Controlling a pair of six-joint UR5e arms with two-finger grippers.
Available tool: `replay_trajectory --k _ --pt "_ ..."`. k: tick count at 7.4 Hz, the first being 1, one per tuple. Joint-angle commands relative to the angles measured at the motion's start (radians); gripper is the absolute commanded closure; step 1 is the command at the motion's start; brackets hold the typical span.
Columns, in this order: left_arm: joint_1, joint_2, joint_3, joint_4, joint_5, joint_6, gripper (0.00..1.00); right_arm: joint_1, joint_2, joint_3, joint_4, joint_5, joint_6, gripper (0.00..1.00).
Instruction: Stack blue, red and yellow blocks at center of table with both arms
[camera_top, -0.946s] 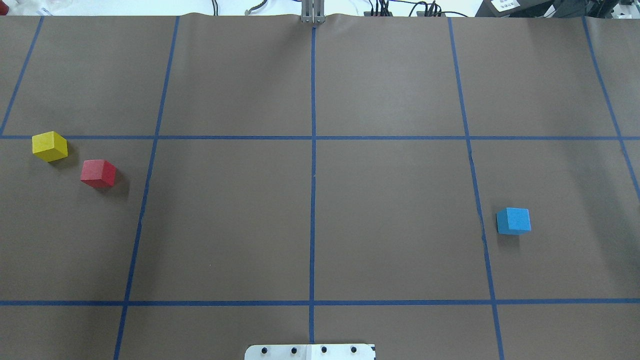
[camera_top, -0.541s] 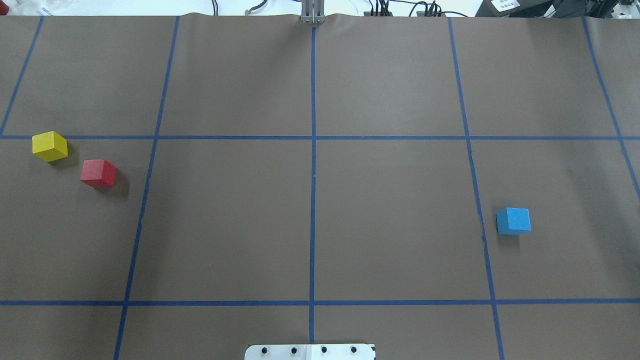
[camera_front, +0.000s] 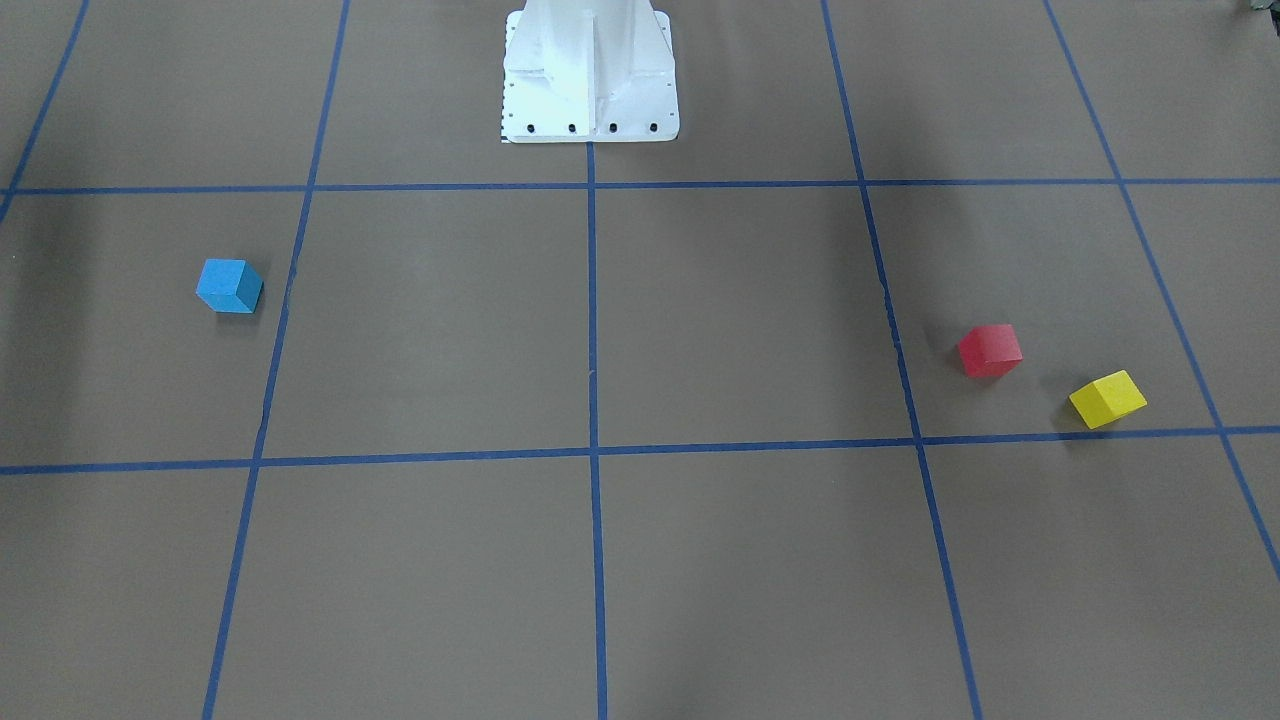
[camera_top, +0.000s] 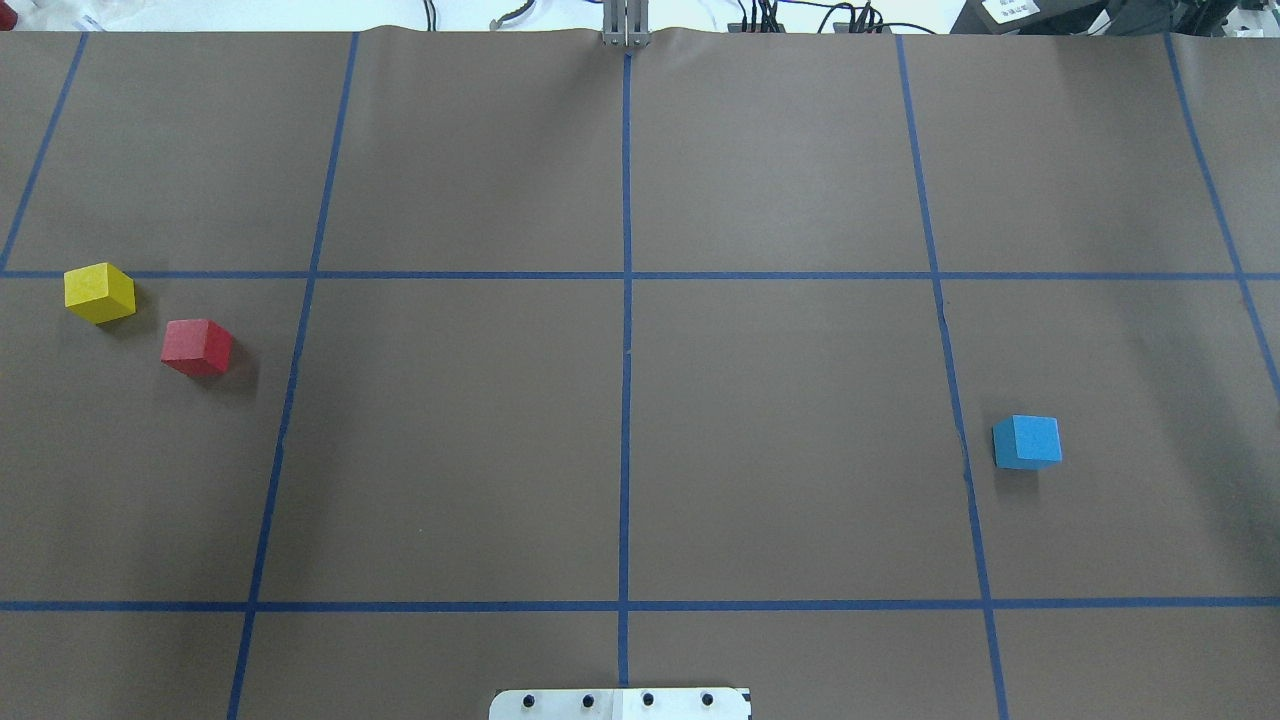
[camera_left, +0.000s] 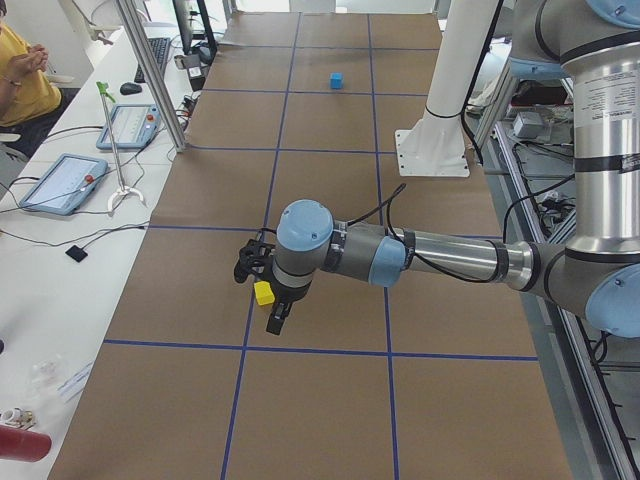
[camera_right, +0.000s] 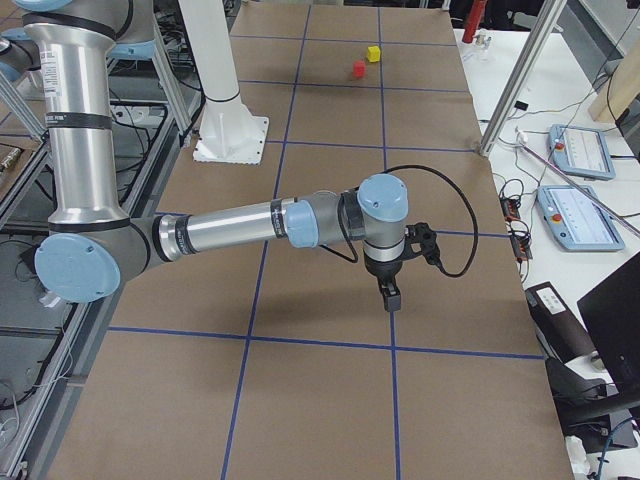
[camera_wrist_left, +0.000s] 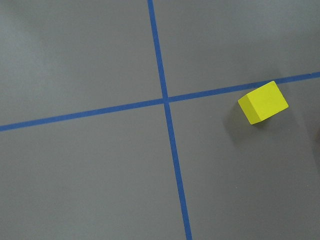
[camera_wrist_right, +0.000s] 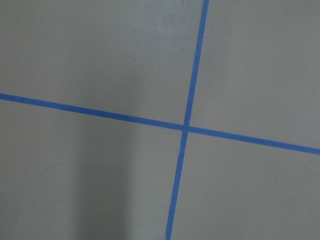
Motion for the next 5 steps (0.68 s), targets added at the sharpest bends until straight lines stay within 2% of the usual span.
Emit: replay_trajectory --k 1,2,3,4,5 --pt "0.000 -0.087 0.050 -0.196 0.002 -0.001 0.00 -0.001 -0.018 -0.021 0.084 0.099 0.021 0.00" --pt "0.005 -0.153 0.102 -0.197 0.002 -0.002 0.00 -0.001 -0.042 -0.015 0.189 0.104 0.082 0.00" --pt "0.008 -0.201 0.151 -0.203 -0.003 -0.004 0.00 -0.028 -0.041 0.026 0.242 0.109 0.283 0.00" --pt "0.008 -0.203 0.156 -0.204 -0.003 -0.002 0.00 -0.116 -0.043 0.113 0.257 0.089 0.516 0.00" --pt "0.008 -0.203 0.156 -0.206 -0.003 -0.001 0.00 -0.243 -0.041 0.196 0.259 -0.008 0.704 0.00"
